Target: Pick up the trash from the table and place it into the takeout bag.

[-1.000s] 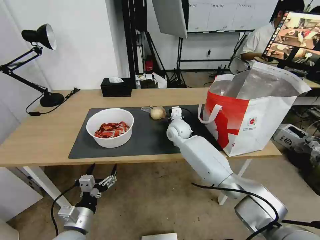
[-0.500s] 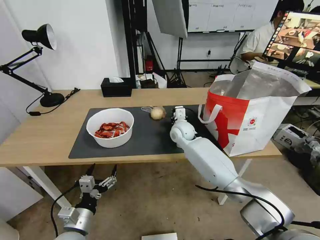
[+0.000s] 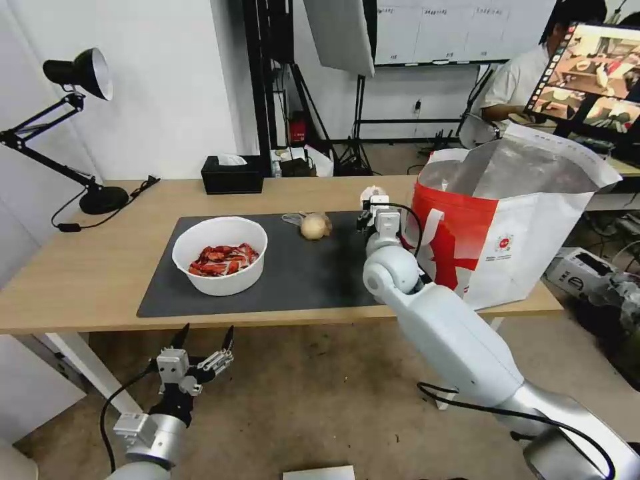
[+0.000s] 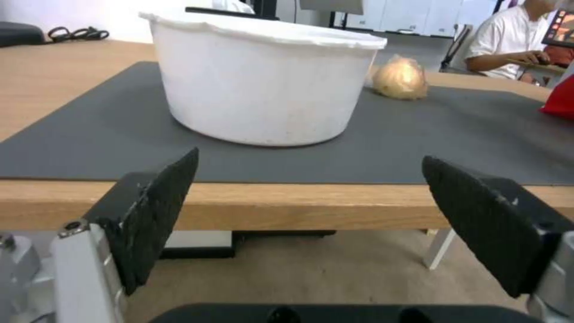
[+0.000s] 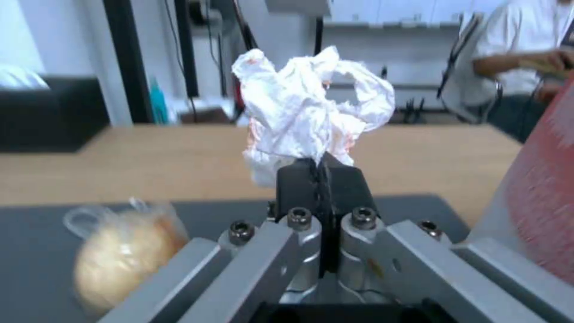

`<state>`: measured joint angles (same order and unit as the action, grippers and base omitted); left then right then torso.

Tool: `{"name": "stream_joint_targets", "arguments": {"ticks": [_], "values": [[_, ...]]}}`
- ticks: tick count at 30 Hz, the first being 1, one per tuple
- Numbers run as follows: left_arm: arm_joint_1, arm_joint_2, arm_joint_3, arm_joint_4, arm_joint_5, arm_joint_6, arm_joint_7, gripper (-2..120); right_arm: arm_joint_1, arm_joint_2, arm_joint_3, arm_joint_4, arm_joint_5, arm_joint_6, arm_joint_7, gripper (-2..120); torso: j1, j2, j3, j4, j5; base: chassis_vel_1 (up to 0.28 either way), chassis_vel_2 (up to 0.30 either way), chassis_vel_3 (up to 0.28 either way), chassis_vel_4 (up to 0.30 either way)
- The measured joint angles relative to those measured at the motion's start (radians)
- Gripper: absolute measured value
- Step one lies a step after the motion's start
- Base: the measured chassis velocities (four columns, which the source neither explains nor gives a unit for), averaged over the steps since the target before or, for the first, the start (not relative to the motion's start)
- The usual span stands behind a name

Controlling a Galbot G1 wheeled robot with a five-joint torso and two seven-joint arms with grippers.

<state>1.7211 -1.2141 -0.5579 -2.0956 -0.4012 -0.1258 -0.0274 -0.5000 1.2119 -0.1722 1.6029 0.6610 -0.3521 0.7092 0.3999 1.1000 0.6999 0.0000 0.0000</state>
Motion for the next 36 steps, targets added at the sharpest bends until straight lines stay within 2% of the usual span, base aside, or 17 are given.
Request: {"name": "stream_joint_targets", "arguments": {"ticks": [7,11,15,28,36], "values": [[0.018,-0.001,-0.016,-0.017,-0.002,0.003,0.0,100,-0.093,-0.012,0.026,0.089,-0.12,0.111,-0.032,0,0.0,0.0,0.0,0.0,0.0,0.0,0.0,0.0,0.0],[0.025,-0.005,-0.018,-0.024,0.0,0.003,0.0,100,-0.176,-0.023,0.07,0.16,-0.226,0.236,-0.09,0,0.0,0.0,0.0,0.0,0.0001,0.0,0.0,0.0,0.0],[0.028,-0.007,-0.015,-0.027,0.006,0.003,0.0,100,-0.212,-0.035,0.103,0.221,-0.261,0.272,-0.114,0,0.0,0.0,0.0,0.0,0.0001,0.0,0.0,0.0,0.0],[0.033,-0.018,-0.006,-0.031,0.023,0.003,0.0,100,-0.255,-0.086,0.188,0.335,-0.356,0.254,-0.127,0,0.0,0.0,0.0,0.0,0.0001,0.0,0.0,0.0,0.0],[0.038,-0.024,-0.005,-0.034,0.024,0.003,0.0,100,-0.252,-0.125,0.288,0.362,-0.375,0.17,-0.058,0,0.0,0.0,0.0,0.0,0.0002,0.0,0.0,0.0,0.0]]}}
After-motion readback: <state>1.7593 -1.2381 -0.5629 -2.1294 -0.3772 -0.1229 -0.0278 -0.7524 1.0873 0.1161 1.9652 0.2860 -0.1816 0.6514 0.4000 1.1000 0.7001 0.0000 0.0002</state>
